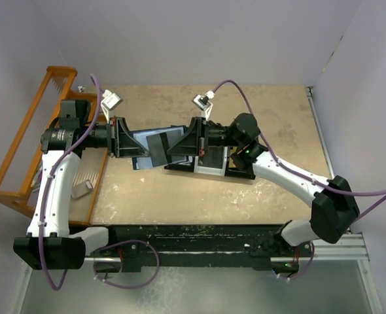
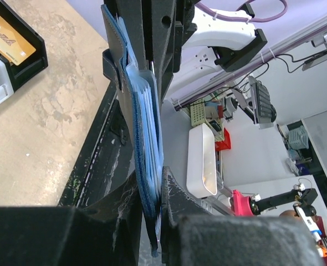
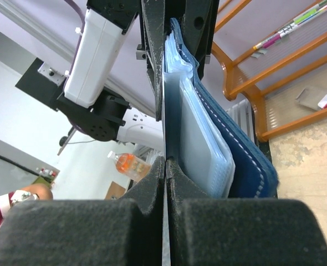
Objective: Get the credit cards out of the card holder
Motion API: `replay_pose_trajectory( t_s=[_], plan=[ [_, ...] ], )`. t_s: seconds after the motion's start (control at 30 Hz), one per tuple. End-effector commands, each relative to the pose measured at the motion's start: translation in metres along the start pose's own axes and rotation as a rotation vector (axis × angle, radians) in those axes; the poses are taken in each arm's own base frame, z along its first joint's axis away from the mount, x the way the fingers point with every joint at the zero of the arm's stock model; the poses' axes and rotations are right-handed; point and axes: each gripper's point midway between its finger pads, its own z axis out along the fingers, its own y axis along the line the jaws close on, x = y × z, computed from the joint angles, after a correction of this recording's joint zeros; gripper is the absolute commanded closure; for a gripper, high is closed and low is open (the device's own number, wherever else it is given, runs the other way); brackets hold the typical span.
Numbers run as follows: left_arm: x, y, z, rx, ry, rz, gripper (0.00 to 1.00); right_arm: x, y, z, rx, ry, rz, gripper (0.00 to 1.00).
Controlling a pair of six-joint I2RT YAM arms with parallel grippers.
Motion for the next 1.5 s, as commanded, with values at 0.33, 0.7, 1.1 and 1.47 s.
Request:
replay_pose_trajectory(
  t_s=[0.33,0.7,1.1,1.47],
  plan=[
    [-0.011,-0.001,0.0,-0.04,-0.007,0.08,0.91,-0.01,-0.003,-0.058,0.084,-0.061,-0.037,1.0],
    [-0.015,0.043,-0.014,-0.33,0.032,0.149,0.94,-0.007,-0.075,-0.133,0.523,-0.048,-0.037,1.0],
    [-0.015,0.033,-0.018,-0.348,0.064,0.222,0.92,-0.018,-0.173,-0.225,1.236,-0.098,-0.013,1.0],
    [-0.014,0.039,-0.03,-0.468,0.106,0.252,0.93,-0.007,-0.238,-0.214,1.599,0.068,-0.063,1.0]
  ],
)
